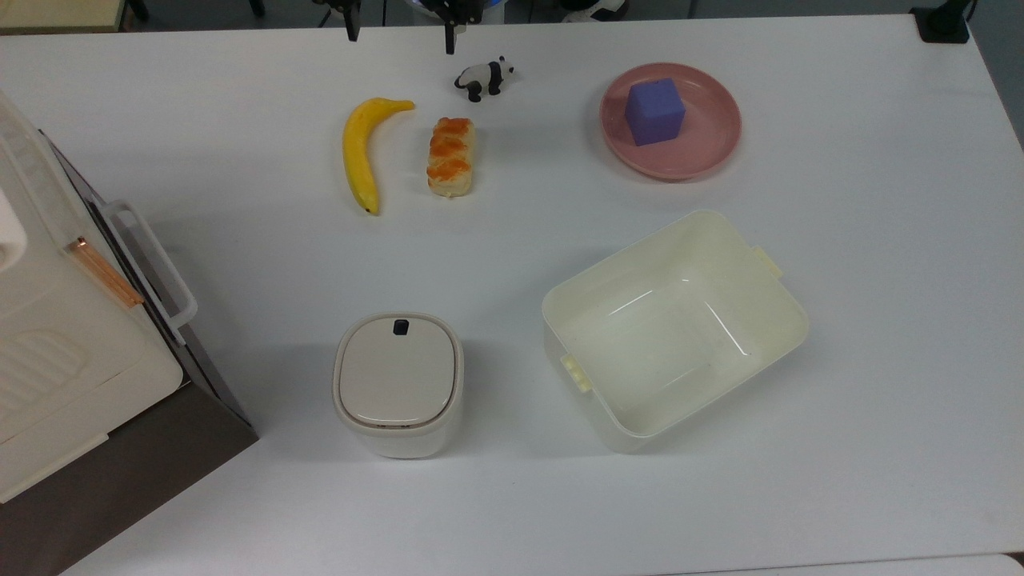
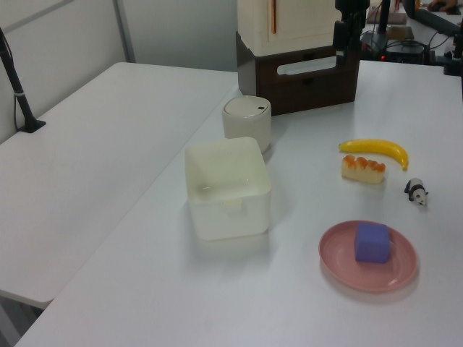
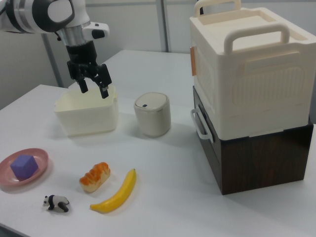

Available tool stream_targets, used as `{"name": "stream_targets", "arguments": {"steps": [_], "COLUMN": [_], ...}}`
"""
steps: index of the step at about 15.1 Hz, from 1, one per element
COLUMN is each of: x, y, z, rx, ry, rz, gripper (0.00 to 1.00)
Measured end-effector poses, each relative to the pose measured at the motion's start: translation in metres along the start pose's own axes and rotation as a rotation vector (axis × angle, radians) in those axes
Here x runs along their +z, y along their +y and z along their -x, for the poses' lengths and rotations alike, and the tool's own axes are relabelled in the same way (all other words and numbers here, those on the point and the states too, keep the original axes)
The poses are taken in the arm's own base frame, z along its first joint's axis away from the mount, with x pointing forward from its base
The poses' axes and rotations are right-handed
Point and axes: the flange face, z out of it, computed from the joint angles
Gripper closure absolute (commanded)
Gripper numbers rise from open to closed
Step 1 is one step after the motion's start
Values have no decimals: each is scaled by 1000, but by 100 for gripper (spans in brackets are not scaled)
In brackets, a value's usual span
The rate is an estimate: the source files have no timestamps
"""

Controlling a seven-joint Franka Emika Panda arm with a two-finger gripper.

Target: Slide open the drawer

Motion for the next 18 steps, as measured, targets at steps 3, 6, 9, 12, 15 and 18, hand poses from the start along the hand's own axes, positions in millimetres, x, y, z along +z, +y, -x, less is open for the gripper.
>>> {"name": "stream_targets", "arguments": {"steps": [3,6,9,12,15,18], "x": [0,-1,-2,-6,-7,-7], "y": [1,1,1,1,1,0], "z": [2,5,5,5,5,5], "rx": [0,0,0,0,-16,-113], "ry": [-16,-25,-25,-15,-12,-12], "rz": [2,3,3,2,1,1], "gripper": [0,0,0,0,0,0]}}
